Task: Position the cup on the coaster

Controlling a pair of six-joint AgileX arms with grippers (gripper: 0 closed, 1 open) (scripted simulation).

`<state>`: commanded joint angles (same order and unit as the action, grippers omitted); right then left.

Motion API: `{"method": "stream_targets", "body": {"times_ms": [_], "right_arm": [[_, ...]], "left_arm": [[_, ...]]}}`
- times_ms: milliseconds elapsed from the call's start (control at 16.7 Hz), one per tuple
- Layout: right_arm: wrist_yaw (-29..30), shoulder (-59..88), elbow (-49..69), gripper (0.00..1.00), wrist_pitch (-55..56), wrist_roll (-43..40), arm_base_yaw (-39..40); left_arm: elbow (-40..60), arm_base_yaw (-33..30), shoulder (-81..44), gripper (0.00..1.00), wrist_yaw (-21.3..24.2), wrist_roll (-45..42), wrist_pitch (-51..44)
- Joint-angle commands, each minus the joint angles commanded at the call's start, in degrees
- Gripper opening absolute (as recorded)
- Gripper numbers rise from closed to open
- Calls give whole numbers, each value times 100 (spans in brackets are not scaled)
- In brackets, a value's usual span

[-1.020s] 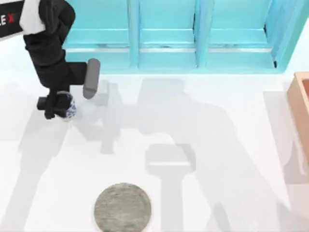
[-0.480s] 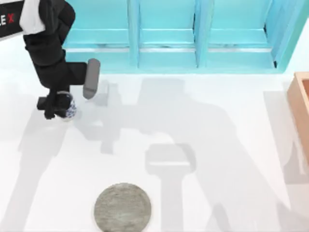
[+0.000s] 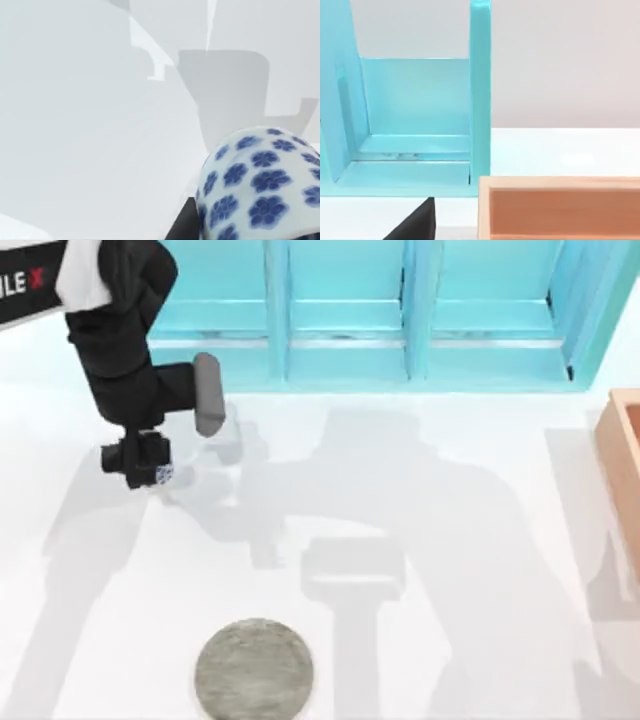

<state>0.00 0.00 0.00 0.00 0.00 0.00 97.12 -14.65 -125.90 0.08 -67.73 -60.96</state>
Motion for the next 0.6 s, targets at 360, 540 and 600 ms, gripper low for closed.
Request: {"method": "stream_targets", "body": {"times_ms": [360, 540, 600], "right_arm": [[0, 0, 0, 100, 0, 0, 0], [0, 0, 0, 100, 0, 0, 0], [0, 0, 0, 100, 0, 0, 0]], "left_arm": [[-642, -739, 718, 0, 9, 3330, -154], [-1133, -1232, 1174, 0, 27, 5636, -265], [-1297, -1409, 1326, 0, 33, 6390, -303]]}}
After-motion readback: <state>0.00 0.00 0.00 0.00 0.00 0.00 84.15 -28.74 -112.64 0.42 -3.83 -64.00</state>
